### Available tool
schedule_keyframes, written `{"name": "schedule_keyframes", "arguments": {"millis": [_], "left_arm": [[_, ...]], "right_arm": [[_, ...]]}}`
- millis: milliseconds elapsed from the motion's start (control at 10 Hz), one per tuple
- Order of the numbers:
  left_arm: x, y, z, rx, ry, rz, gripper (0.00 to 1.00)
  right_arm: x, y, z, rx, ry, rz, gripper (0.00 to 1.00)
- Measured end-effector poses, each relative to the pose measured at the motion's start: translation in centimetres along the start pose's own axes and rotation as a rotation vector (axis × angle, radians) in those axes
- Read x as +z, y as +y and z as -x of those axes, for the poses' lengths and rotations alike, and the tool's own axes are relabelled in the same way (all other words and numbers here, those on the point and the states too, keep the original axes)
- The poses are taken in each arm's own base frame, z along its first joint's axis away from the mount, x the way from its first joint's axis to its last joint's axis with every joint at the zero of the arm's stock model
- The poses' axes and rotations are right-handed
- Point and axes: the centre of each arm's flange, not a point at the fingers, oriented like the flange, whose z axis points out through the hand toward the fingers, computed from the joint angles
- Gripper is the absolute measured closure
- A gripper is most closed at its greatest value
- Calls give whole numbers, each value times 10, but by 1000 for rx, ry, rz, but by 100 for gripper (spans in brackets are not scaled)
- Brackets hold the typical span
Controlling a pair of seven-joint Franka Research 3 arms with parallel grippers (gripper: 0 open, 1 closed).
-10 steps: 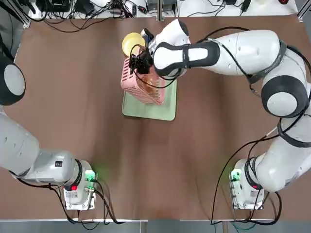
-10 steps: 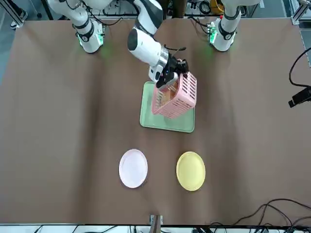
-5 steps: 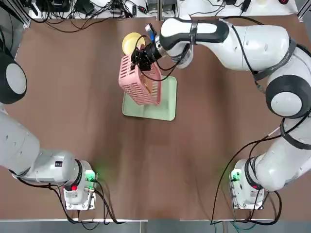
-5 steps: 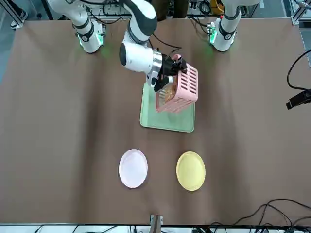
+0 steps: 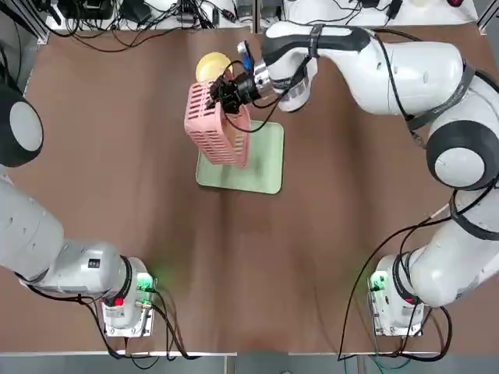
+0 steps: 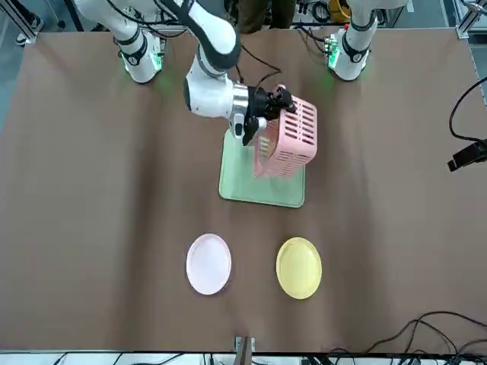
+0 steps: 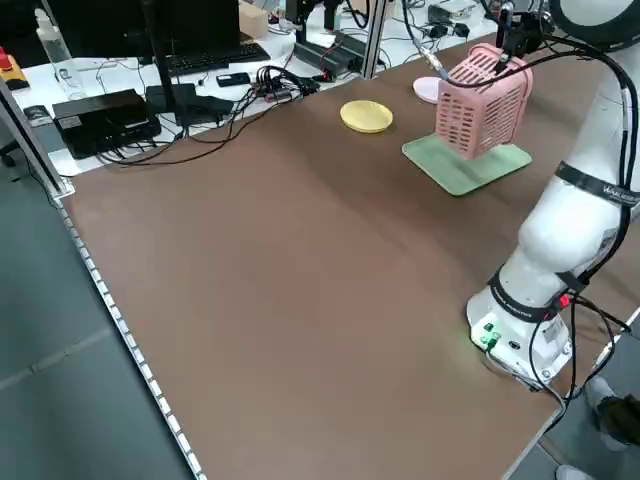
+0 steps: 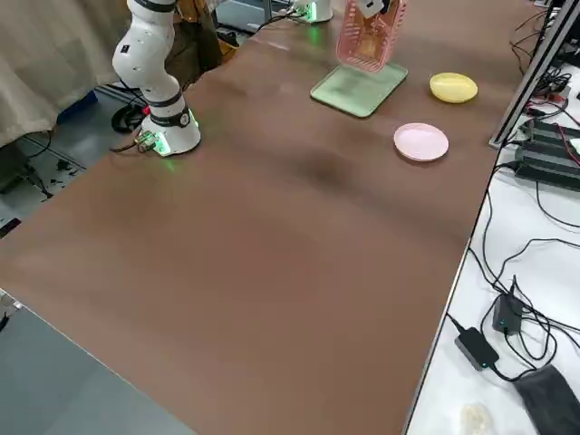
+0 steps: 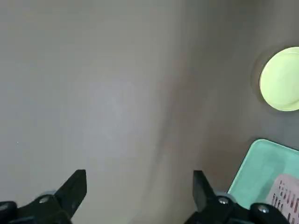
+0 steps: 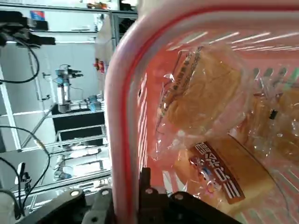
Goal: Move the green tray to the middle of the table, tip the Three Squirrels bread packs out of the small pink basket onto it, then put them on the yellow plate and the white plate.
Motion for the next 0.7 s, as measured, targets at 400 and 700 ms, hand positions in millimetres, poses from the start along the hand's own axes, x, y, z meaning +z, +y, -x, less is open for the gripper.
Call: {"name": "schedule_keyframes", "arguments": {"millis": [400,700], "left_arm": [[2,0,-1,0,-3,-1,0],[2,7,0,11,-4,0,0]], "right_arm": [[15,44,13,-63,87,-122,93],[37,77,21,-107,84,-204,93]]}}
